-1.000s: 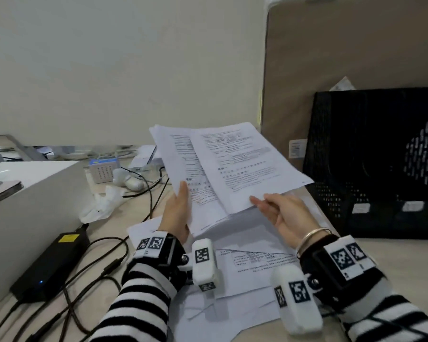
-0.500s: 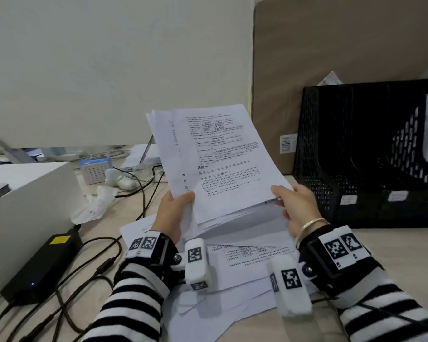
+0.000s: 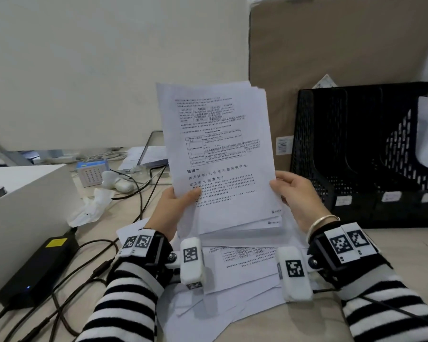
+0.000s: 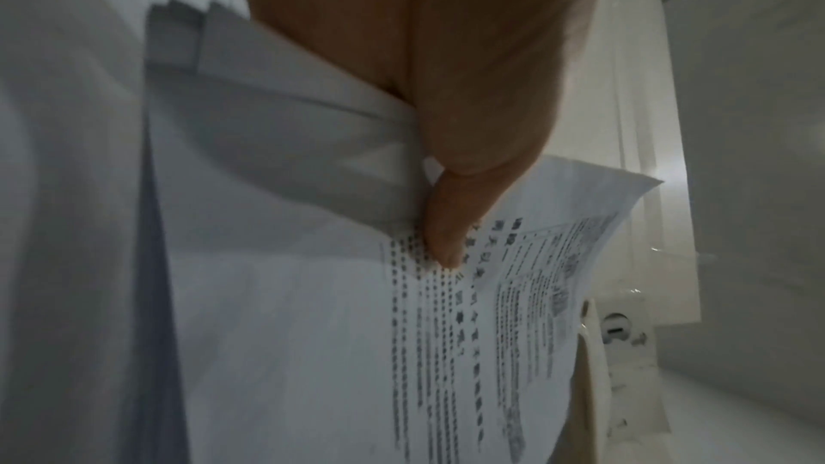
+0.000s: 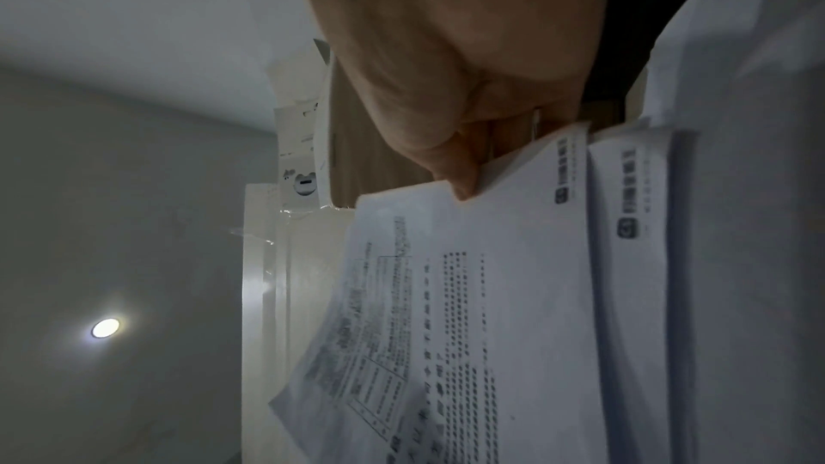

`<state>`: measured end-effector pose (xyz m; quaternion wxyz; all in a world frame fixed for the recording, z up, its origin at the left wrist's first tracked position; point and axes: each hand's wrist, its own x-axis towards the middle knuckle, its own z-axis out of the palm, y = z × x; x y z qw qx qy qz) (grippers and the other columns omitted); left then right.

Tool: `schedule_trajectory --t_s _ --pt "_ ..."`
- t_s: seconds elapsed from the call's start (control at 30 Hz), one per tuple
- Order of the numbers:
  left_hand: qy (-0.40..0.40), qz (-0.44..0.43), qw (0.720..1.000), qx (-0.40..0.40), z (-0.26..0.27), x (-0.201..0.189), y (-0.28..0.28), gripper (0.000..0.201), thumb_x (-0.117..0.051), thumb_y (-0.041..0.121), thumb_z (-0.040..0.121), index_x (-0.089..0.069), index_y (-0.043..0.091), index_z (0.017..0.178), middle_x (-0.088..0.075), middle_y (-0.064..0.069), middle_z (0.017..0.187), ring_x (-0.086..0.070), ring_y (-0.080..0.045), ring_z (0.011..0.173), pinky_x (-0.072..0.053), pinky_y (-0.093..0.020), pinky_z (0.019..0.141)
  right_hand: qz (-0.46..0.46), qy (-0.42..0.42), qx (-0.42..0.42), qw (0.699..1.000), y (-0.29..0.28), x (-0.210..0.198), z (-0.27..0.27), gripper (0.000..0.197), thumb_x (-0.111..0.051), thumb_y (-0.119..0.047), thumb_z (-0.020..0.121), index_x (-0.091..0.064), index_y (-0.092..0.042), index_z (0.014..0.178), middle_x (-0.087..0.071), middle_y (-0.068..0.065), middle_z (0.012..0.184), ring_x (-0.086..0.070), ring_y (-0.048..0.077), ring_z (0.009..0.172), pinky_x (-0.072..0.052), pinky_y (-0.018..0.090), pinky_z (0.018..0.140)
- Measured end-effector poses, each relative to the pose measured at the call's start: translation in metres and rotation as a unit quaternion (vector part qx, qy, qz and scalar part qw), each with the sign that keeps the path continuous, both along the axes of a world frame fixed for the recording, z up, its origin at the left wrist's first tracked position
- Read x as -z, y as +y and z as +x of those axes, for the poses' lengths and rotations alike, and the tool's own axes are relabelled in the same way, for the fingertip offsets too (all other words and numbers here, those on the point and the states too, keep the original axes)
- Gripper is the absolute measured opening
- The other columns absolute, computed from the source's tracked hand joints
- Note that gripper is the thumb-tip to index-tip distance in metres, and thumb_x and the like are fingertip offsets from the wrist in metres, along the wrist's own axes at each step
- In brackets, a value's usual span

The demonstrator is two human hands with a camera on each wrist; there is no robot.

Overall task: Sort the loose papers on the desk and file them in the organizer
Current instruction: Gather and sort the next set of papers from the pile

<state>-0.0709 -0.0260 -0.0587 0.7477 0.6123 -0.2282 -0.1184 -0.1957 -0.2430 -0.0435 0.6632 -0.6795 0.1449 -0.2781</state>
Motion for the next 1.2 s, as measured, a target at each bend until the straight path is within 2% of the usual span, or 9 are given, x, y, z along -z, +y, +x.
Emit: schedule_trajectory --t_s 0.07,0.2,0.33,0.43,0.6,0.73,0.87,1.03,1.2 --pt "-0.018 -0.005 0.999 -0.030 0.000 -0.005 -0.003 0.019 -0.065 -0.001 0.086 -0.069 0.013 0.098 -0.077 0.001 0.091 -0.073 -0.014 0.082 -0.059 -0.025 0.070 0.011 -0.037 -0.003 0.999 0.004 -0.002 0.001 0.031 -0.050 0.005 0.092 -0.067 -0.020 0.098 -0.074 -0.001 0.095 -0.070 0.010 0.084 -0.056 0.022 0.076" --pt "-0.027 0.028 0.999 -0.024 -0.004 -0.005 -0.008 0.024 -0.073 0.008 0.081 -0.070 0.014 0.104 -0.075 -0.004 0.103 -0.073 -0.019 0.093 -0.058 -0.034 0.080 0.022 -0.023 -0.045 0.998 0.013 0.002 0.005 0.022 -0.057 0.001 0.091 -0.065 -0.010 0.109 -0.071 0.011 0.110 -0.068 0.025 0.099 -0.053 0.039 0.089" --pt "0.022 0.075 0.996 0.038 -0.009 0.006 -0.011 0.046 -0.075 0.029 0.075 -0.066 0.014 0.118 -0.073 -0.004 0.111 -0.068 -0.024 0.106 -0.050 -0.046 0.096 0.043 0.041 -0.072 0.996 0.022 0.013 0.006 0.020 -0.057 -0.009 0.094 -0.063 -0.012 0.112 -0.070 0.008 0.112 -0.067 0.025 0.101 -0.052 0.040 0.092" --pt "0.053 0.047 0.996 0.047 -0.007 0.009 -0.013 0.040 -0.067 0.024 0.086 -0.062 0.012 0.123 -0.071 -0.007 0.116 -0.067 -0.026 0.109 -0.050 -0.047 0.097 0.051 0.061 -0.058 0.995 0.025 0.016 0.009 0.022 -0.057 -0.014 0.095 -0.062 -0.011 0.116 -0.070 0.009 0.111 -0.066 0.027 0.101 -0.051 0.044 0.093" --pt "0.036 0.074 0.996 -0.031 -0.008 0.010 -0.018 0.025 -0.065 0.020 0.091 -0.068 0.010 0.114 -0.074 -0.006 0.107 -0.069 -0.023 0.100 -0.053 -0.042 0.092 0.070 0.061 -0.085 0.992 0.025 0.017 0.008 0.014 -0.055 -0.013 0.095 -0.064 -0.016 0.105 -0.072 0.002 0.101 -0.068 0.019 0.092 -0.054 0.031 0.077" --pt "0.053 0.052 0.992 -0.102 -0.002 0.009 -0.010 0.012 -0.060 0.009 0.094 -0.065 0.007 0.104 -0.071 -0.004 0.095 -0.067 -0.015 0.083 -0.053 -0.027 0.072 0.037 0.059 -0.094 0.993 0.020 0.015 0.009 0.023 -0.055 -0.018 0.096 -0.063 -0.010 0.115 -0.071 0.004 0.110 -0.067 0.020 0.101 -0.052 0.033 0.088" --pt "0.091 0.041 0.969 -0.226 0.015 0.012 0.009 0.023 -0.060 0.008 0.093 -0.061 0.002 0.115 -0.065 -0.011 0.102 -0.062 -0.027 0.094 -0.046 -0.032 0.082 0.055 0.064 0.001 0.996 0.006 0.010 0.011 0.016 -0.057 -0.017 0.094 -0.065 -0.013 0.108 -0.070 0.003 0.104 -0.064 0.013 0.093 -0.046 0.028 0.082" --pt "0.117 0.053 0.931 -0.343 0.028 0.021 0.023 0.037 -0.061 0.016 0.092 -0.059 -0.008 0.121 -0.065 -0.022 0.117 -0.063 -0.035 0.103 -0.050 -0.037 0.086 0.073 0.103 0.017 0.992 0.001 0.003 0.016 0.014 -0.056 -0.004 0.091 -0.064 -0.014 0.096 -0.069 0.003 0.091 -0.061 0.011 0.079 -0.044 0.023 0.069" --pt "0.128 0.019 0.914 -0.384 0.033 0.021 0.030 0.035 -0.059 0.016 0.094 -0.059 -0.007 0.120 -0.065 -0.020 0.117 -0.063 -0.034 0.104 -0.046 -0.031 0.081 -0.153 0.220 -0.036 0.963 0.003 -0.013 0.064 0.020 -0.065 -0.007 0.085 -0.066 -0.015 0.104 -0.069 0.005 0.097 -0.064 0.014 0.085 -0.044 0.023 0.064"
